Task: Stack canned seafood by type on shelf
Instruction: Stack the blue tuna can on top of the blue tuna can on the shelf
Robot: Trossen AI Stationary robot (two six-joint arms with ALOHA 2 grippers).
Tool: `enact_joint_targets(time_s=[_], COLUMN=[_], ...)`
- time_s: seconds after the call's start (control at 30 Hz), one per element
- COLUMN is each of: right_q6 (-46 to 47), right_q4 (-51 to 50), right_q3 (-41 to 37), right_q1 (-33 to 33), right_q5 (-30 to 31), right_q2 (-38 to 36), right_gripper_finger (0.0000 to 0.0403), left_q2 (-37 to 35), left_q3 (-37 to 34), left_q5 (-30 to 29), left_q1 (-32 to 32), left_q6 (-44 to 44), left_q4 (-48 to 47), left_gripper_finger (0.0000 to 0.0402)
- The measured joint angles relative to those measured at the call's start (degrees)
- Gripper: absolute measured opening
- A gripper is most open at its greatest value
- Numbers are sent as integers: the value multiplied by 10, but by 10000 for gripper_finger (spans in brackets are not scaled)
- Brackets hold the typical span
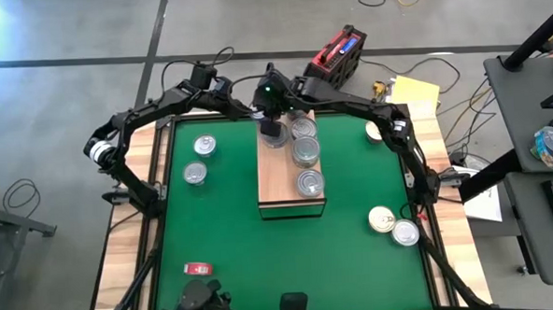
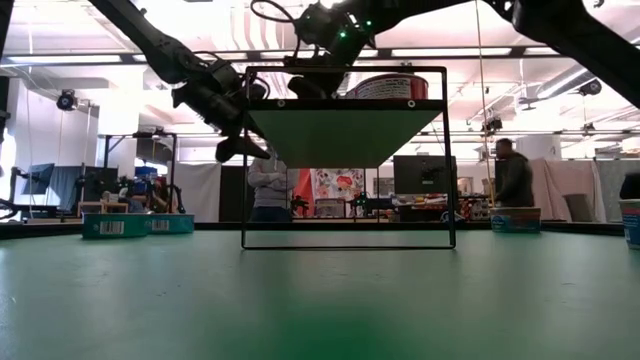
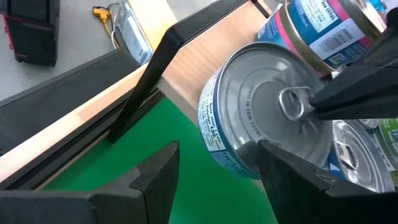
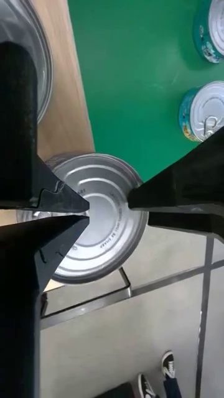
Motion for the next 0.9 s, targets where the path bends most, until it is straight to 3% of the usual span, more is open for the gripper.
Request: enact_joint_targets(time_s=[0.63,0.9], right_q6=[12,12], right_q4=[6,37], right_q3=[-20,-44], right_q1=[-1,-4], right_q5=[1,-1], right_q2=[0,-1], right_gripper_finger=[12,12], left_q2=[-25,-52], left_q3=[31,6], left_q5=[24,24], left_q1=[0,0], left_q6=[28,38], left_q4=[-47,-1], left_gripper_finger=[198,198])
